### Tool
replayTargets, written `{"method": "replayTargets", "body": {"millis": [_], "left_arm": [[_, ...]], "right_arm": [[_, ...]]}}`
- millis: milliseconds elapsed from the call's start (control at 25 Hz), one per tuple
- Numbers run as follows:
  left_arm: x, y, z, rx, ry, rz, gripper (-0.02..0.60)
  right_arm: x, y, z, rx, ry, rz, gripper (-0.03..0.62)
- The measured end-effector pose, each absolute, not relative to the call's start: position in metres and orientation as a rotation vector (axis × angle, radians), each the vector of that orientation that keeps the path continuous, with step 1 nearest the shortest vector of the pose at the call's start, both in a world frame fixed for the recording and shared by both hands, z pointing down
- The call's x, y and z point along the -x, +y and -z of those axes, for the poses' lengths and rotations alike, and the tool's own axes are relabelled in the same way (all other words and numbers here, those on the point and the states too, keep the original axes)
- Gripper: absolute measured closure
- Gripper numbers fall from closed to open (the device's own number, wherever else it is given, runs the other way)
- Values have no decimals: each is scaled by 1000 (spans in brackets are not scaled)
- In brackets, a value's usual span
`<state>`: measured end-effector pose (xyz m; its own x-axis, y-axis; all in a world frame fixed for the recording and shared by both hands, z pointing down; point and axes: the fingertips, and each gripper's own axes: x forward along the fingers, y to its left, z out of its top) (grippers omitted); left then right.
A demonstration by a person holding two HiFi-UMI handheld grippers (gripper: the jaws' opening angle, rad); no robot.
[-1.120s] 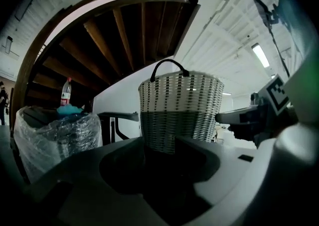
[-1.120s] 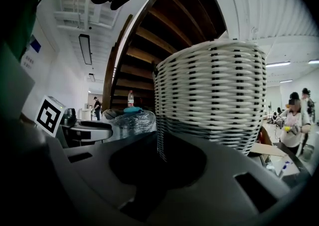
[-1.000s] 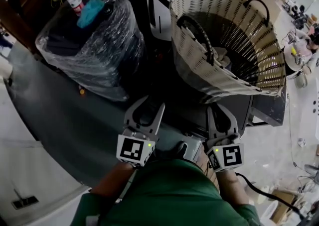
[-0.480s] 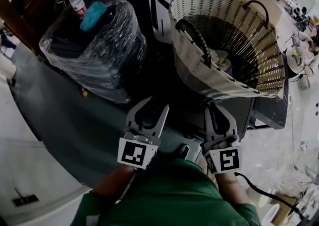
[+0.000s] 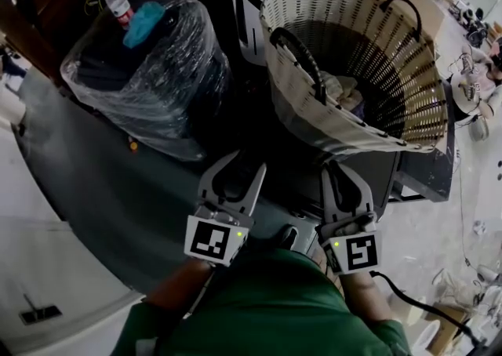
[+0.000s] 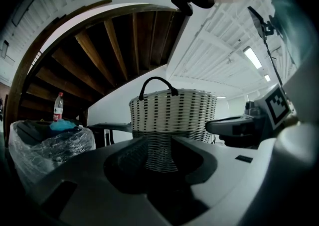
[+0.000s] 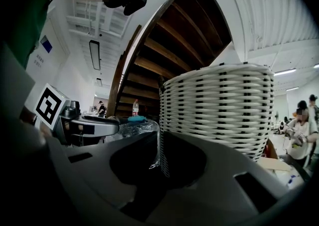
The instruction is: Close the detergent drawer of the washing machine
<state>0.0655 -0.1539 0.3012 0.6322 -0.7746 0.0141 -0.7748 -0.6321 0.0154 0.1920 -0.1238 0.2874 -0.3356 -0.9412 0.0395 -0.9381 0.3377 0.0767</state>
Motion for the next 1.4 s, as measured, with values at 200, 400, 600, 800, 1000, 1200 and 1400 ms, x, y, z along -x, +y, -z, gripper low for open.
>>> {"method": "replayTargets", "body": {"millis": [200, 400, 600, 800, 1000, 1200, 1400], "left_arm": [[-65, -153, -303, -2792, -1335, 5, 425], [-64, -152, -304, -2775, -1337, 8, 425], [-62, -151, -306, -2751, -1345, 7, 425], [-59, -152, -311, -2726, -1361, -2, 426], [-60, -151, -316, -2703, -1374, -9, 426], [-62, -150, -321, -2681, -1392, -16, 428], [-66, -150, -325, -2654, -1416, -17, 430]], "right_arm": [[-191, -124, -287, -1750, -2510, 62, 537], [-188, -125, -287, -1729, -2527, 59, 537], [-184, -124, -291, -1697, -2534, 59, 537], [-182, -125, -294, -1672, -2543, 49, 539], [-180, -124, -297, -1629, -2558, 58, 539], [-180, -124, -302, -1590, -2570, 41, 540], [-183, -125, -303, -1555, -2593, 45, 540]]}}
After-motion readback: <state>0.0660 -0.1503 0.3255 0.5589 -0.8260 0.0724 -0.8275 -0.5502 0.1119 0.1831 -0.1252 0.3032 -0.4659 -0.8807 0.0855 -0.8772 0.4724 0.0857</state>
